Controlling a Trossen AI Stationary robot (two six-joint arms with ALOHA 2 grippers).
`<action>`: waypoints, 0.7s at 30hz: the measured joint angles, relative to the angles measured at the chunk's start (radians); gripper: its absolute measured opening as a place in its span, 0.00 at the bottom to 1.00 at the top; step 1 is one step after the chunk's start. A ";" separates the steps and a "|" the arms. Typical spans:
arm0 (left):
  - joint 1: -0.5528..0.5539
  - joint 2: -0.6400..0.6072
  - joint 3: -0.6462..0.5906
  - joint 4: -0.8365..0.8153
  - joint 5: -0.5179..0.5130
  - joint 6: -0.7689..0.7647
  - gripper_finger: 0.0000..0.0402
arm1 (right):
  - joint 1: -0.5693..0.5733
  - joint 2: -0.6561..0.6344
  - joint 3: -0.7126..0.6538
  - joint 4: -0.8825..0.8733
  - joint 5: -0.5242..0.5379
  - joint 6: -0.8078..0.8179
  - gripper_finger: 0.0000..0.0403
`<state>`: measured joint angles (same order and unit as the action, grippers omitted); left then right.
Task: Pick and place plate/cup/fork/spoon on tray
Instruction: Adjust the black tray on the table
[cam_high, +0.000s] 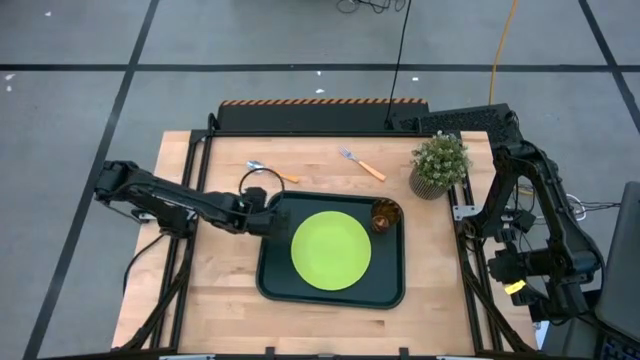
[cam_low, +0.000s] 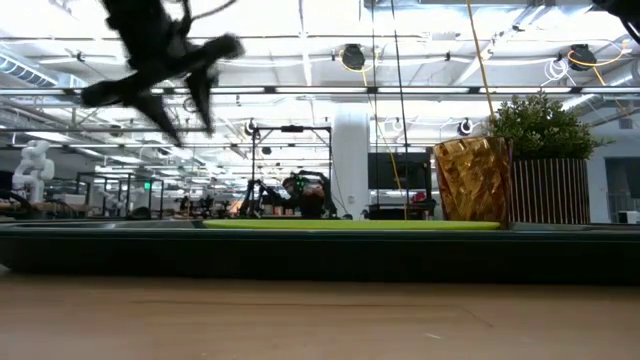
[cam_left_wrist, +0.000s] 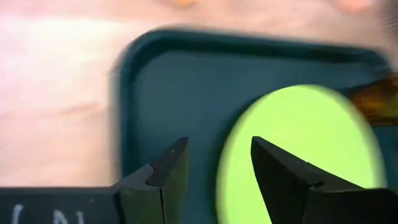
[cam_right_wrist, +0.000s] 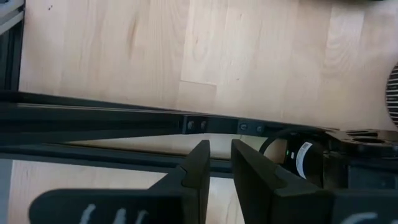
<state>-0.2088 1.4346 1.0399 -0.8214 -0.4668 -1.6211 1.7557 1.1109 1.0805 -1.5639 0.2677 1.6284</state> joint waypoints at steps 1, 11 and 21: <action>-0.008 0.001 0.018 0.012 -0.034 0.037 0.44 | 0.000 0.000 0.000 -0.001 0.001 -0.007 0.15; -0.138 0.001 0.120 0.768 -0.434 1.017 0.44 | 0.000 0.000 0.000 0.067 -0.007 -0.020 0.15; -0.180 0.164 0.120 1.528 -0.244 1.663 0.44 | -0.001 0.000 0.000 0.213 0.069 -0.020 0.15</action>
<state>-0.3885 1.5985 1.1595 0.7070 -0.7112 0.0416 1.7550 1.1107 1.0805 -1.3509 0.3366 1.6081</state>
